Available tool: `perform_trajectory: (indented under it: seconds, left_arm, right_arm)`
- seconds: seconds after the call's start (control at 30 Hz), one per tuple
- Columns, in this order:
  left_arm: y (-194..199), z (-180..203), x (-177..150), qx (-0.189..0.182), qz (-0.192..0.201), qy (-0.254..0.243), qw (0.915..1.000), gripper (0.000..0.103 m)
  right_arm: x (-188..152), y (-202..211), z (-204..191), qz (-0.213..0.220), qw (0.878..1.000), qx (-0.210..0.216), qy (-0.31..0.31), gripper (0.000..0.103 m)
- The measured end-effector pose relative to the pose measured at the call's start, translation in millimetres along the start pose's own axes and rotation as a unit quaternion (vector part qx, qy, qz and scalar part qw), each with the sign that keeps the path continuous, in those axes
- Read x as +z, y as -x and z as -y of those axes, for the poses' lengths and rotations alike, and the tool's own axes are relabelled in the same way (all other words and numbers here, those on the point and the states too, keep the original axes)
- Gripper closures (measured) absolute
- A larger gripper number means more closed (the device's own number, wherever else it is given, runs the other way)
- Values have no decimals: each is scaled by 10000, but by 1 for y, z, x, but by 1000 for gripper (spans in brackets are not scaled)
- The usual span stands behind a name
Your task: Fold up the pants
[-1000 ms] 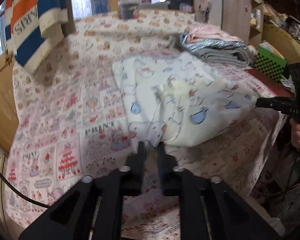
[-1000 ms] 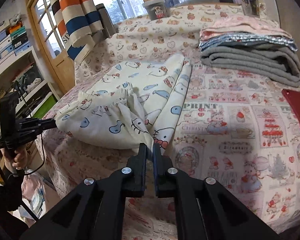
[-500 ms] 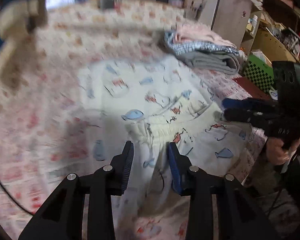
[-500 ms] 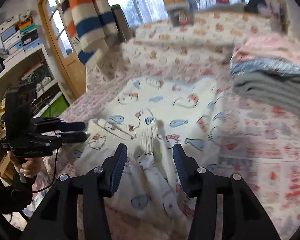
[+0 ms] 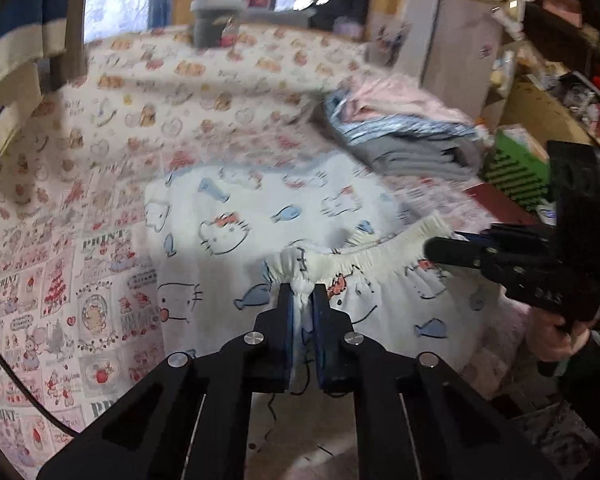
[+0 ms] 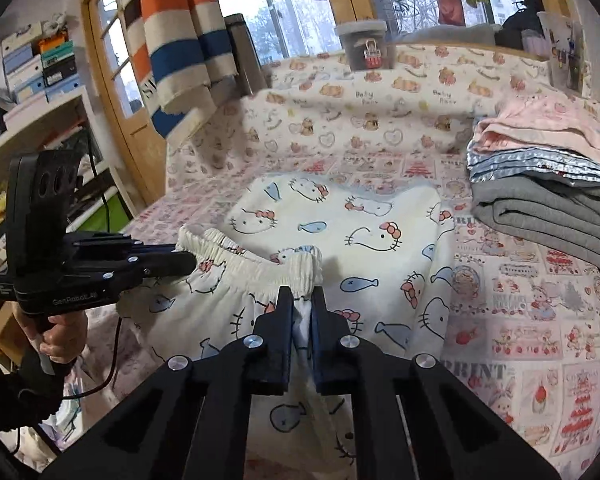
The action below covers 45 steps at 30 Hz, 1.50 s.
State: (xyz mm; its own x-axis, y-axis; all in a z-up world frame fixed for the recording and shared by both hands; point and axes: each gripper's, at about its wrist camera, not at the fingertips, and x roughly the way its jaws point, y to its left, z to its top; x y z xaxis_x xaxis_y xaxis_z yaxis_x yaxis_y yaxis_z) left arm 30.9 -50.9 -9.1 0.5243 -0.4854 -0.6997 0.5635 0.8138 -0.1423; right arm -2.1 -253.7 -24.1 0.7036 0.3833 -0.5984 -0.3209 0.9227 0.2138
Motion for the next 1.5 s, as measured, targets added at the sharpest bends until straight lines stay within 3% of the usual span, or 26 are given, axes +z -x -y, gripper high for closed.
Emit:
perform_trajectory:
  seconds: [0.1, 0.2, 0.3, 0.43, 0.47, 0.53, 0.63, 0.77, 0.83, 0.97, 1.2, 1.33, 1.5]
  left_arm:
    - [-22, -7, -3, 140, -281, 58, 9995, 93]
    - [-24, -8, -8, 192, -274, -42, 9994, 87]
    - [-10, -11, -8, -6, -133, -85, 9999, 72]
    - [17, -27, 3, 218, 230, -50, 9995, 56]
    - [20, -32, 8, 306, 265, 1, 9992, 50]
    - [23, -44, 18, 514, 281, 117, 9982, 47]
    - [11, -58, 35, 835, 196, 128, 9962, 46]
    - [-13, -77, 53, 1114, 96, 259, 9934, 46]
    - [-24, -83, 61, 1138, 48, 271, 9931, 46]
    - [-47, -100, 75, 1136, -228, 483, 9921, 46]
    - [-85, -118, 80, 1052, -662, 676, 9899, 46]
    - [-94, -112, 80, 1136, -684, 532, 9897, 46]
    - [-102, -116, 84, 1069, -783, 558, 9896, 46]
  right_arm:
    - [-2, -20, 4, -343, 9993, -136, -46, 95]
    - [-8, -35, 13, -621, 9977, -213, -192, 95]
    - [-8, -35, 25, -735, 9961, -100, -478, 90]
    - [0, -19, 44, -588, 9942, 31, -902, 59]
    - [5, -13, 48, -447, 9949, -82, -895, 47]
    - [16, 1, 56, -85, 9953, -550, -796, 43]
    - [34, 9, 75, 114, 9935, -723, -873, 43]
    - [54, -2, 105, 43, 9895, -813, -1193, 43]
    - [62, -16, 121, -112, 9870, -883, -1339, 43]
    - [71, -52, 141, -515, 9843, -571, -1588, 43]
    - [78, -99, 140, -953, 9832, -551, -1454, 43]
    - [81, -113, 132, -1043, 9859, -606, -1156, 72]
    - [82, -120, 134, -1063, 9847, -410, -1318, 91]
